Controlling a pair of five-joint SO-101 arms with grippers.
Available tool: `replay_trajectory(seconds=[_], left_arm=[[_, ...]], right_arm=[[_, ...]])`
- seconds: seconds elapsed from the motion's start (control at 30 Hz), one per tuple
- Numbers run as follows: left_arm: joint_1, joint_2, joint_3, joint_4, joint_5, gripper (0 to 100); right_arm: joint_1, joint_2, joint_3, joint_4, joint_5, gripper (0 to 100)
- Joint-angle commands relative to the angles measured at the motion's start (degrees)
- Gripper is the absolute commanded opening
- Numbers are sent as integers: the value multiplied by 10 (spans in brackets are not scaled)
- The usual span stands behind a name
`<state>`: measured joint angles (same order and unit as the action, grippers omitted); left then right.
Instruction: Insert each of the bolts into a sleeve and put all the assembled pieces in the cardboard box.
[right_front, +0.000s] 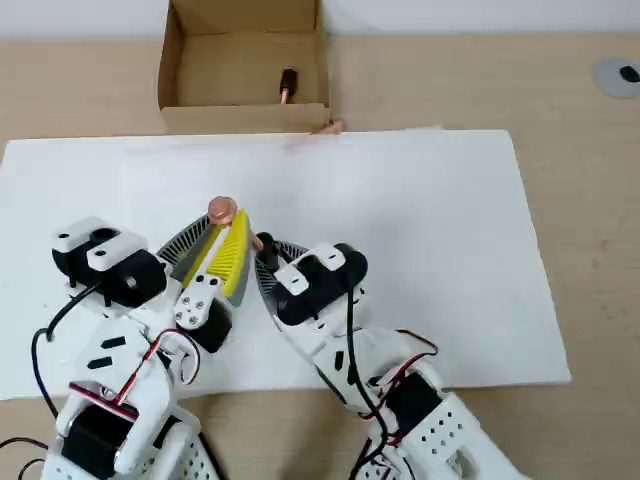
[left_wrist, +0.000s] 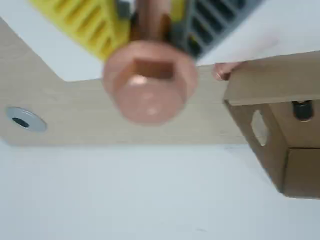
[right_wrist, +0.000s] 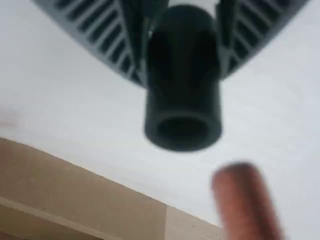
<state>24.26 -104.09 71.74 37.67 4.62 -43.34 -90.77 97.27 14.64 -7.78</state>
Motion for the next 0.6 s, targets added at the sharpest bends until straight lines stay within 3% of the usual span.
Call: replay_trajectory(seconds=[0.0, 0.57], left_arm=[[9, -5, -25, 1, -5, 10], [40, -5, 28, 1, -38, 10]], right_arm=[[11, -17, 1, -18, -4, 9], [11, -17, 1, -18, -4, 9]])
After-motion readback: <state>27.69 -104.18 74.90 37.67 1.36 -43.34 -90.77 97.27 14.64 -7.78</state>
